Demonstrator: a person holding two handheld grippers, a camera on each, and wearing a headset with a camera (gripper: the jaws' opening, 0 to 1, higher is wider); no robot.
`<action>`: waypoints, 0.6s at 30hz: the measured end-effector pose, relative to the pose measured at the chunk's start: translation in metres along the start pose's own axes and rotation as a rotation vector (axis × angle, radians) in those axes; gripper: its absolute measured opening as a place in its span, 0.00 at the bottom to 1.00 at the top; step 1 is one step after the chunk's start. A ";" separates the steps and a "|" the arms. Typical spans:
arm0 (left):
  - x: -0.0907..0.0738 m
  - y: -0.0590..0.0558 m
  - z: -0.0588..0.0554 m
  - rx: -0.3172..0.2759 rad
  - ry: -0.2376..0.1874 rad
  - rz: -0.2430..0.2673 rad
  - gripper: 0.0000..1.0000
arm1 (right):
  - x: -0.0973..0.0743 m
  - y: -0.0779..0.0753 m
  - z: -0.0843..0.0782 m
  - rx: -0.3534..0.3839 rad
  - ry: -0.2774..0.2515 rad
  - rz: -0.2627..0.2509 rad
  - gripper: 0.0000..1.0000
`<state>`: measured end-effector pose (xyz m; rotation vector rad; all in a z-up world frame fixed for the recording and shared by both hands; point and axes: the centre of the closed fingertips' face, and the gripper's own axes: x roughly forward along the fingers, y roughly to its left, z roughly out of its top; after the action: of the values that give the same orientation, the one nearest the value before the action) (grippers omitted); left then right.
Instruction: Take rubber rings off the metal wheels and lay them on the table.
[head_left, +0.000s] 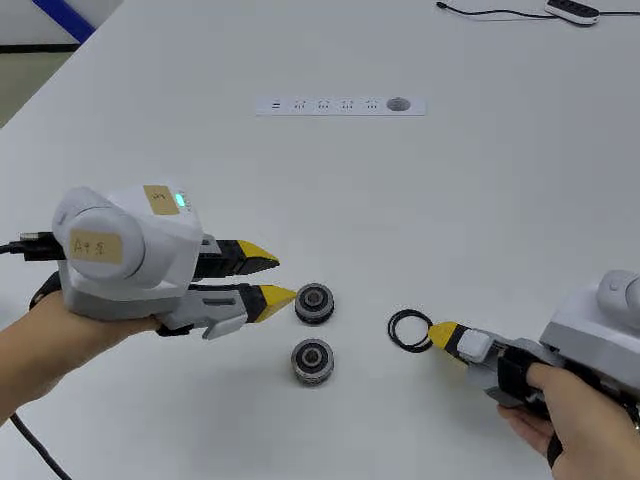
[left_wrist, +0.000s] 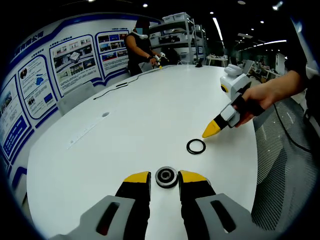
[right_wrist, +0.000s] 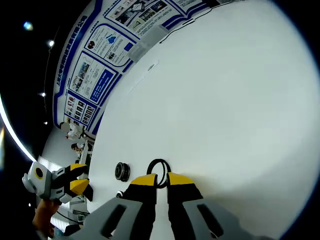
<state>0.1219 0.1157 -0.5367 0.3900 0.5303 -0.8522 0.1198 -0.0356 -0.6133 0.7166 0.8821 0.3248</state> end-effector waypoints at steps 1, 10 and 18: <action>0.000 0.000 0.000 -0.001 0.000 -0.001 0.23 | 0.000 0.001 0.001 0.010 -0.005 0.010 0.09; 0.009 0.003 -0.005 0.000 0.018 -0.016 0.23 | 0.004 0.026 0.008 0.035 -0.041 0.136 0.11; 0.027 0.004 -0.007 0.004 0.035 -0.046 0.22 | 0.012 0.058 0.003 -0.002 -0.007 0.270 0.17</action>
<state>0.1377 0.1052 -0.5578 0.3978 0.5716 -0.8926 0.1311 0.0116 -0.5797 0.8362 0.7782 0.5626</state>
